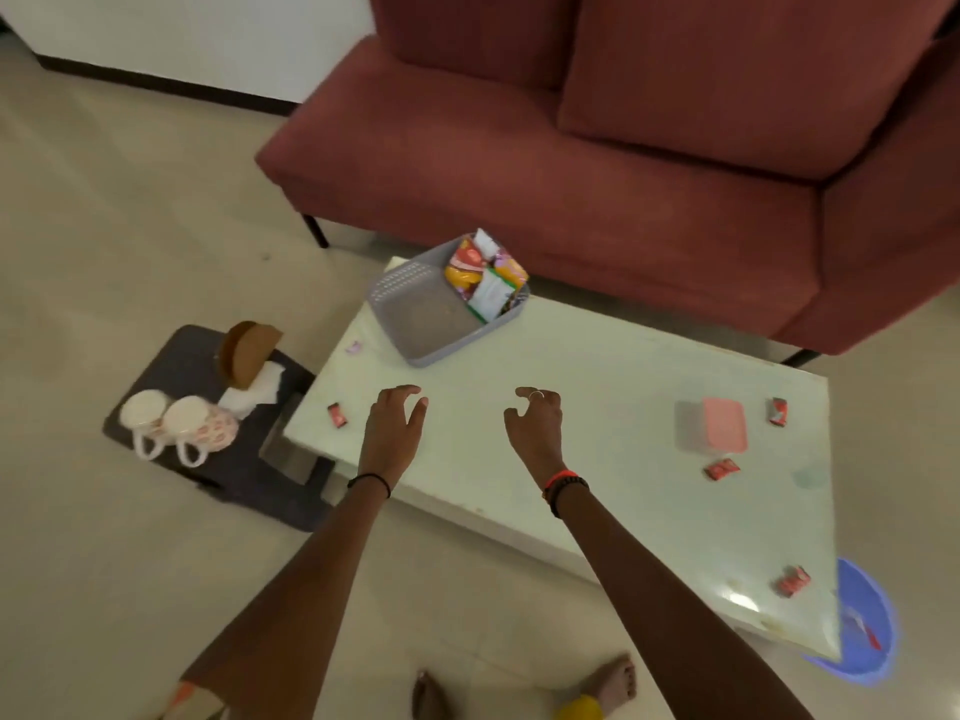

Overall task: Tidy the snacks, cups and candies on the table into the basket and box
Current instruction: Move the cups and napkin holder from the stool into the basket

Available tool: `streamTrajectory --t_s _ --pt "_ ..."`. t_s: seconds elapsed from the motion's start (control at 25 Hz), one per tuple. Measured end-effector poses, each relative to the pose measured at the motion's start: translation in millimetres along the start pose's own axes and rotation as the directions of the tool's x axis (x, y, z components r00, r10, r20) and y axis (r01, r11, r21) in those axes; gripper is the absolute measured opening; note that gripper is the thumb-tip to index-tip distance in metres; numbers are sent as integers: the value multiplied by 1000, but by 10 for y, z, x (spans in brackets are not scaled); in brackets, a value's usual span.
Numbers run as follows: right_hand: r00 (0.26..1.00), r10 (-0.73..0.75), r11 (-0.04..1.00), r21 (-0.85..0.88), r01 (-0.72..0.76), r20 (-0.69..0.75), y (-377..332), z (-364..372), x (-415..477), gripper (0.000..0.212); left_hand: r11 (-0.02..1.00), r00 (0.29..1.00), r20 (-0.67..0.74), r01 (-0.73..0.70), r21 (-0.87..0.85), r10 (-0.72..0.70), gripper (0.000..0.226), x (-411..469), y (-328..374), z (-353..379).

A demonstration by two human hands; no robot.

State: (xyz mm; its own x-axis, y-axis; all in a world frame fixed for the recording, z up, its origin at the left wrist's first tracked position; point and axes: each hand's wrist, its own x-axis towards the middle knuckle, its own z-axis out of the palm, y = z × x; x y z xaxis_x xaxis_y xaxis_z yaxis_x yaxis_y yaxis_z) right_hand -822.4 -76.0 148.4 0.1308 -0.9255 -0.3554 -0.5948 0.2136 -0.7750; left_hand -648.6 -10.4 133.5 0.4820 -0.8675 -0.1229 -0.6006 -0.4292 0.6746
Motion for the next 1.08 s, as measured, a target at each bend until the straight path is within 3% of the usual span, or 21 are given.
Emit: streamTrajectory --t_s 0.32,0.64,0.92,1.08 --pt "980 -85 995 -42 94 178 -1212 1487 -381 40 989 984 -103 142 -50 -146 32 -109 -1254 -1355" --pt "941 -90 978 -151 147 327 -1656 2529 -404 39 962 940 -212 249 -113 -268 31 6 -2094 -2075" --pt "891 -69 951 -239 194 448 -1955 3535 -3 41 939 921 -193 343 -2 -337 33 611 -2883 -2470" --pt "868 15 971 -214 105 495 -2016 4126 184 44 918 932 -116 359 168 -343 53 1006 -3254 -2622"
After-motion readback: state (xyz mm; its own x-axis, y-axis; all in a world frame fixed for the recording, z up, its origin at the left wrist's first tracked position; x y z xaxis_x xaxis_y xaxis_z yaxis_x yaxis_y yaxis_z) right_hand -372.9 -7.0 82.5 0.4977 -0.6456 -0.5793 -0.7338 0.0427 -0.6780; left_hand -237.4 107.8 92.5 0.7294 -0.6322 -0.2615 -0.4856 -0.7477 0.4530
